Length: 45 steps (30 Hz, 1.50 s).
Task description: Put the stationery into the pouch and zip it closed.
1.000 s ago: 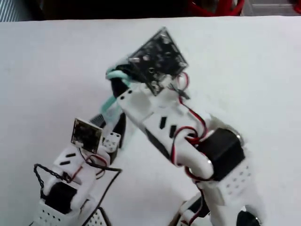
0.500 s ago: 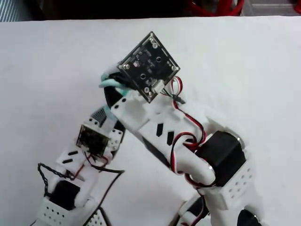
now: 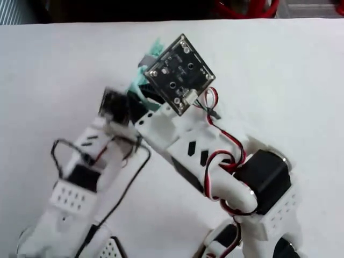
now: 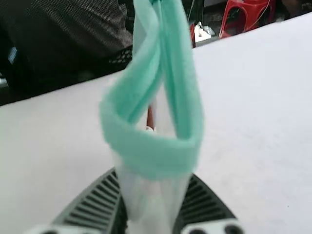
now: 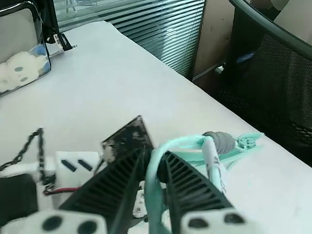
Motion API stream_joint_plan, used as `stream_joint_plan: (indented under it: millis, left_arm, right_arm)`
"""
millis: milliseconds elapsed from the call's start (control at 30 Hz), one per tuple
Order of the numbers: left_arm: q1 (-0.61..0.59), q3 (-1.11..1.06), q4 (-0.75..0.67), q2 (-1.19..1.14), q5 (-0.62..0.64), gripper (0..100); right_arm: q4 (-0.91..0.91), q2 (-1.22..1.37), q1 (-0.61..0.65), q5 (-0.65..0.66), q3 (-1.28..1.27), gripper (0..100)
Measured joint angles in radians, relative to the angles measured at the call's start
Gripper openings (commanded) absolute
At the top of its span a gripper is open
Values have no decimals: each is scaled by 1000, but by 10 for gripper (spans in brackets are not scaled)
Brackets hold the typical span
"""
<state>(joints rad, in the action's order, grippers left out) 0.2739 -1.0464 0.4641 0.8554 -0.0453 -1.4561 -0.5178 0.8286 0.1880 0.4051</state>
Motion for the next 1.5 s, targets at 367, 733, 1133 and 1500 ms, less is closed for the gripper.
stream_joint_plan:
  millis: [367,733,1133,1500]
  left_arm:
    - [-2,58,-166,-227,3,24]
    - [-55,241,-133,-407,74,24]
    - [-38,368,-109,-537,81,24]
    - [-38,387,-103,-600,81,24]
  right_arm:
    - [-44,0,2,-2,84,19]
    - [-256,2,2,37,381,18]
    - [-103,20,89,115,-126,19]
    - [-155,-52,255,221,-140,19]
